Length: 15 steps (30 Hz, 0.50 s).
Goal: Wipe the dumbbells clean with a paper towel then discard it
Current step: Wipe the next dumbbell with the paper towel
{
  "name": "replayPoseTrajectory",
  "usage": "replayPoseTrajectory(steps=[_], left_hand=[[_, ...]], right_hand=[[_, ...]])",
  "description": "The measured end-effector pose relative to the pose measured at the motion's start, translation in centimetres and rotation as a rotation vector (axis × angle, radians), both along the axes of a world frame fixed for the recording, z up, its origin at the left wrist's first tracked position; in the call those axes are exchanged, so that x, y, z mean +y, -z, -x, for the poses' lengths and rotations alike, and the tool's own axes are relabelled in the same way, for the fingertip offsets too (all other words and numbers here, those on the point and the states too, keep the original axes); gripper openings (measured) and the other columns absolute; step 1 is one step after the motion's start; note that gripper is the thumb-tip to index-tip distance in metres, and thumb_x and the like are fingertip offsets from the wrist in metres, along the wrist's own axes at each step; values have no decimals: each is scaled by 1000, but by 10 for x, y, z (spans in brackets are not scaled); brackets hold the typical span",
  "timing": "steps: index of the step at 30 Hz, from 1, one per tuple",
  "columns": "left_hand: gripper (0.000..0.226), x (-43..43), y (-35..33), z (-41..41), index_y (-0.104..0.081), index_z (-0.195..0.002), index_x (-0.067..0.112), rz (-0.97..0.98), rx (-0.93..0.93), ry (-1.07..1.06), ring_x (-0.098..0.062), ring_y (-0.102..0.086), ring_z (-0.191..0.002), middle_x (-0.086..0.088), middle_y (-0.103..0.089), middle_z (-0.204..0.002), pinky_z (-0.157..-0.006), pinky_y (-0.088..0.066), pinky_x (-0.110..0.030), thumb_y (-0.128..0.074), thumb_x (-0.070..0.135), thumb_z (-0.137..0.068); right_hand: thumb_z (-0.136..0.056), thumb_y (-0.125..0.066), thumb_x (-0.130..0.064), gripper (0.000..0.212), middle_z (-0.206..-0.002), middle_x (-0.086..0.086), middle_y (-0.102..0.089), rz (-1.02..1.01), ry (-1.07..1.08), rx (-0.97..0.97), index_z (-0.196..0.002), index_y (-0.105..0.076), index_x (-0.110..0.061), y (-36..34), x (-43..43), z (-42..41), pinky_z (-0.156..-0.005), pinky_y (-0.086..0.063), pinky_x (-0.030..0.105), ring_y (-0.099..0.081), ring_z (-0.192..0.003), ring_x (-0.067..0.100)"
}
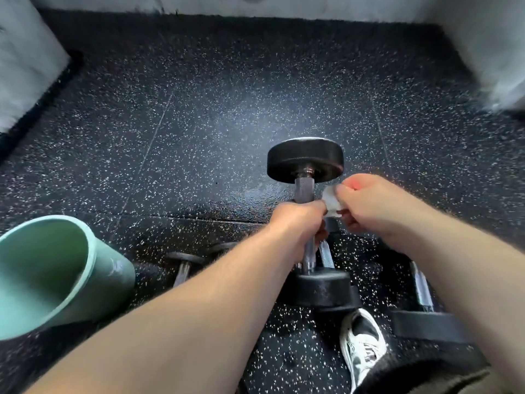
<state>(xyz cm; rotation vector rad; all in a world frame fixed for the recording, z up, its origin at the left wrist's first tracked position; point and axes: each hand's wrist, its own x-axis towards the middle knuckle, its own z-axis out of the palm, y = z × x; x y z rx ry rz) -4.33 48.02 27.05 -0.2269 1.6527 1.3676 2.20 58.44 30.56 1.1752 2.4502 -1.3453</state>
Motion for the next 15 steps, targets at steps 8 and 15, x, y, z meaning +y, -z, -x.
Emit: replayPoseTrajectory(steps=[8, 15], left_hand=[[31, 9, -4, 0, -65, -92, 14, -78, 18, -11, -27, -73, -76, -9, -75, -81, -64, -51, -31, -74, 41, -82], [34, -1, -17, 3, -64, -89, 17, -35, 113, 11, -18, -61, -56, 0, -64, -61, -62, -49, -27, -75, 48, -82]], right_hand=[[-100, -59, -15, 19, -56, -8, -53, 478, 282, 327, -81, -62, -16, -1, -5, 2, -46, -35, 20, -43, -52, 7], [-90, -64, -23, 15, -70, 5, -72, 613, 306, 544, -92, -69, -8, -4, -21, 3, -39, -49, 28, -62, -51, 20]])
